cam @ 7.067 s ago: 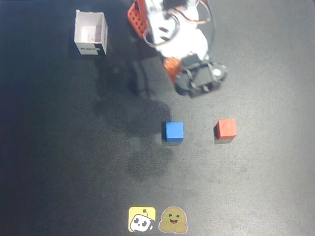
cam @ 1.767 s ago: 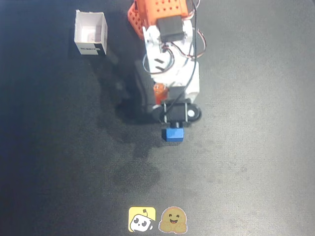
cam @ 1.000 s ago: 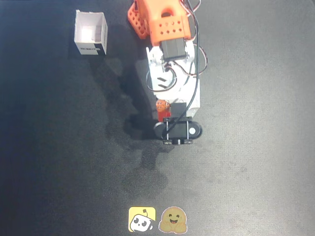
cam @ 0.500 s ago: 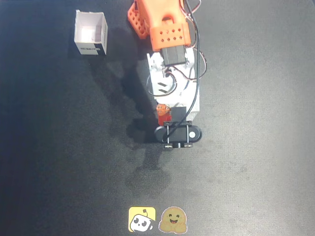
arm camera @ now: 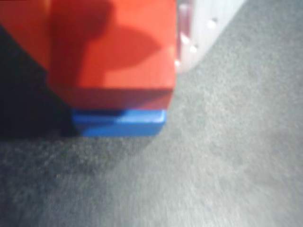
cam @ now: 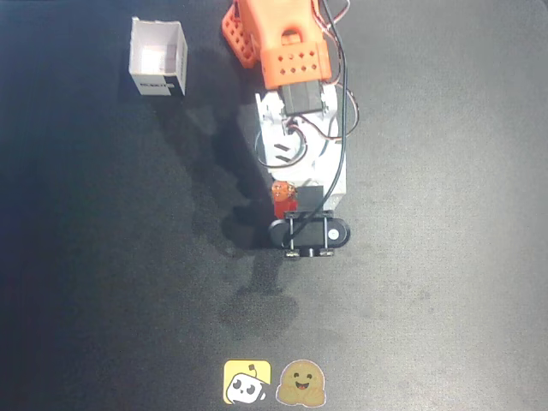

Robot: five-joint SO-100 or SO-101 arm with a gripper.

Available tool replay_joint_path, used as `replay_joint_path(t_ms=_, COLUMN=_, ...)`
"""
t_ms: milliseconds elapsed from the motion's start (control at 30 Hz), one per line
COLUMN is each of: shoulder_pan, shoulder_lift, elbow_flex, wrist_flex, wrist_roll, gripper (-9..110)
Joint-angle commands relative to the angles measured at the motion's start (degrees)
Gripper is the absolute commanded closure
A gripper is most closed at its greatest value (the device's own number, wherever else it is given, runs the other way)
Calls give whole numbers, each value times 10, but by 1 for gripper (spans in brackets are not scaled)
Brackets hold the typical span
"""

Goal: Put the red cube on top of the blue cube.

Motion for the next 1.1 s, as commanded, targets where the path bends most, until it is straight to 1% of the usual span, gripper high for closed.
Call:
replay_joint_path(t_ms=0, shoulder_pan=3, shoulder_lift=6, elbow_flex=0, wrist_flex=-11, wrist_roll=-5, gripper=83)
replay_joint_path(t_ms=167, shoulder_pan=4, shoulder_lift=11, elbow_flex=5, wrist_flex=-14, wrist_roll=-5, gripper=78)
replay_joint_path(t_ms=467, shoulder_pan=4, shoulder_lift=46, elbow_flex=3, wrist_flex=8, wrist_roll=-5, gripper=78)
replay_joint_path(t_ms=600, shoulder_pan=4, shoulder_lift=90, elbow_flex=-12, wrist_flex=56, wrist_roll=-7, gripper=78)
replay_joint_path(t_ms=900, shoulder_pan=4, shoulder_lift=260, elbow_flex=-14, wrist_flex=179, wrist_roll=-51, gripper=78)
replay_joint_path(t_ms=1067, shoulder_pan=23, shoulder_lift=342, elbow_flex=-11, wrist_flex=242, wrist_roll=-97, gripper=83)
